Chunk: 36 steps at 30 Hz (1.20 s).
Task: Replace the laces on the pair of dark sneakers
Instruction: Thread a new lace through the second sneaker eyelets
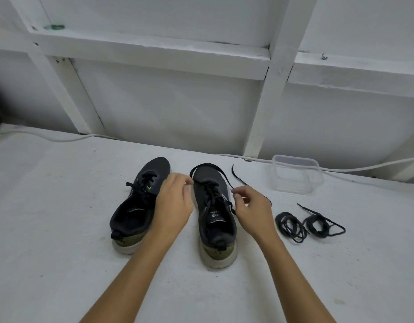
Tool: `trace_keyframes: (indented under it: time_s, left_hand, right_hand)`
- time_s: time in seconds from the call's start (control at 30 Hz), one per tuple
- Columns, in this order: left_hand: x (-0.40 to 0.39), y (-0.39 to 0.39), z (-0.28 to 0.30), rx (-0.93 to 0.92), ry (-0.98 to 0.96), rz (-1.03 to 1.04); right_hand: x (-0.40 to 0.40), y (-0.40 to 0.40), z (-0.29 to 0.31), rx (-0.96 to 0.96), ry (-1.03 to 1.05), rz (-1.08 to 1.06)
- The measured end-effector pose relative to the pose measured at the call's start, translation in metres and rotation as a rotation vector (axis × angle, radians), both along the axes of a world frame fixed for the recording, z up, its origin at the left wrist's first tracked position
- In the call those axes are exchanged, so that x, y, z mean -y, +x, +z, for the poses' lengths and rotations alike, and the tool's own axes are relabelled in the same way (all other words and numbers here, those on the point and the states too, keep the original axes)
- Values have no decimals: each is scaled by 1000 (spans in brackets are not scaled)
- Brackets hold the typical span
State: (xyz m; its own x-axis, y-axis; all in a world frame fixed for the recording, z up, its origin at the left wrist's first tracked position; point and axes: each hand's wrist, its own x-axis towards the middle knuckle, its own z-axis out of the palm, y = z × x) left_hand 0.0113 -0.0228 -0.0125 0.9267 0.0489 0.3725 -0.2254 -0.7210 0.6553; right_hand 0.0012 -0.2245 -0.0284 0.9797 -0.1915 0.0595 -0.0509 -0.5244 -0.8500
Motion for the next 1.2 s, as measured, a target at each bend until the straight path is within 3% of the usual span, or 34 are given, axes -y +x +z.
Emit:
trace_keyframes:
  time_s: [0.07, 0.2, 0.33, 0.4, 0.57, 0.7, 0.83, 0.97, 1.1, 1.2]
  left_hand:
    - [2, 16, 9, -15, 110, -143]
    - [6, 36, 15, -143, 535, -360]
    - [-2, 29, 19, -46, 338, -354]
    - [-8, 17, 21, -103, 302, -308]
    - [-6, -11, 12, -557, 468, -249]
    - [2, -28, -9, -845, 134, -115]
    - [3, -25, -18, -770, -86, -90]
    - [3, -11, -8, -787, -525, -127]
    - [10, 4, 0, -525, -431, 17]
    - [16, 17, 3, -407, -277, -11]
  right_hand:
    - [0, 7, 1, -31, -8, 85]
    - [-2, 17, 0, -88, -23, 162]
    - [2, 17, -5, -160, -91, 157]
    - [4, 12, -9, -181, -141, 145]
    - [10, -2, -17, -308, -144, 67]
    - [18, -9, -18, -416, -103, 54]
    - [18, -10, -14, -454, -138, 108]
    - [12, 0, -5, -325, -93, 50]
    - [4, 18, 8, -126, -37, 52]
    - [-2, 31, 14, -48, -75, 166]
